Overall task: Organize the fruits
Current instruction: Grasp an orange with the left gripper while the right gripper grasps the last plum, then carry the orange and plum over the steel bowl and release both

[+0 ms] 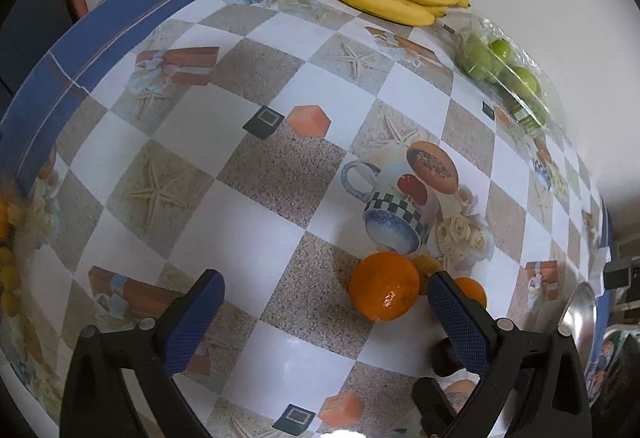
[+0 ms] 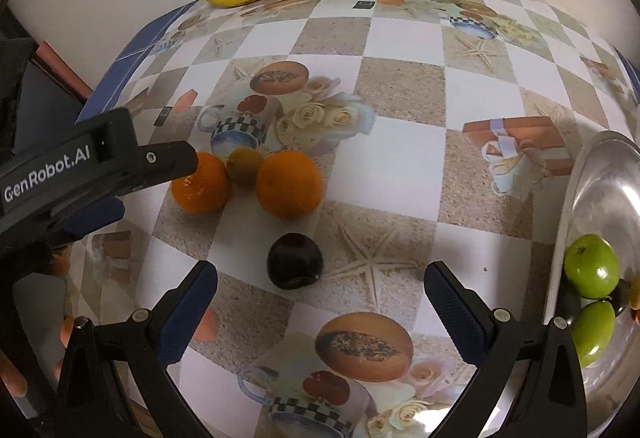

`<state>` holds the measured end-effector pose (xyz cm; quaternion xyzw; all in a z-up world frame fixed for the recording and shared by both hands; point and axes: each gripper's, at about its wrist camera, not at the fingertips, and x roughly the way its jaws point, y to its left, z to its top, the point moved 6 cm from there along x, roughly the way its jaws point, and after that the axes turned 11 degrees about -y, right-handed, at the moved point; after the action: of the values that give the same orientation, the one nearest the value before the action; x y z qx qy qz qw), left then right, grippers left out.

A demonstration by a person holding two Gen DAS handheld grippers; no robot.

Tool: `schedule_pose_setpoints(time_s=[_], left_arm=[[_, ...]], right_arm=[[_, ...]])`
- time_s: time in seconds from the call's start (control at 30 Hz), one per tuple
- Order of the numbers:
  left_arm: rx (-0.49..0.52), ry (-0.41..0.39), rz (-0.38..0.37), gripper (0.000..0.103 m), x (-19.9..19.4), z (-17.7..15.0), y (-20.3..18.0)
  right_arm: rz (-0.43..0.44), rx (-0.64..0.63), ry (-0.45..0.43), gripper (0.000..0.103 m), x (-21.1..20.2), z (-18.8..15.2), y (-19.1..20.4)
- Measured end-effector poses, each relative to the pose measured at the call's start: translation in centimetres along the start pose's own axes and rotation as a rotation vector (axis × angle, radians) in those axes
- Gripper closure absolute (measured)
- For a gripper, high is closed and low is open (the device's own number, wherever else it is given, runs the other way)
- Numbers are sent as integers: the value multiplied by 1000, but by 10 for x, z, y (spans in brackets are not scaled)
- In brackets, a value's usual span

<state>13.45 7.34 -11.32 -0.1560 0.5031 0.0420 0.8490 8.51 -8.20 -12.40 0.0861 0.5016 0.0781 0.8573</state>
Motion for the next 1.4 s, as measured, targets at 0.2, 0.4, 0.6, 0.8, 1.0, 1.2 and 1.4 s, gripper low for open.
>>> schedule_pose_setpoints(time_s=[0.2, 0.4, 0.6, 0.8, 1.0, 1.2, 1.4], left_arm=[[-1, 32, -48, 15, 3, -3, -11], [9, 50, -73, 27, 6, -6, -20], [-12, 65, -94, 45, 9, -7, -21], [-19, 70, -128, 61, 9, -7, -25], [-19, 59, -122, 62, 8, -6, -25], [-23, 15, -129, 62, -8, 3, -23], [-11, -62, -143, 62, -33, 18, -29]], right_arm=[[5, -48, -8, 34, 1, 2, 12], [13, -69, 5, 64, 4, 0, 19], [0, -90, 12, 74, 4, -1, 20], [0, -86, 15, 74, 5, 0, 21], [5, -77, 13, 74, -1, 0, 18], [15, -66, -22, 74, -15, 6, 16], [37, -18, -80, 74, -42, 18, 9]])
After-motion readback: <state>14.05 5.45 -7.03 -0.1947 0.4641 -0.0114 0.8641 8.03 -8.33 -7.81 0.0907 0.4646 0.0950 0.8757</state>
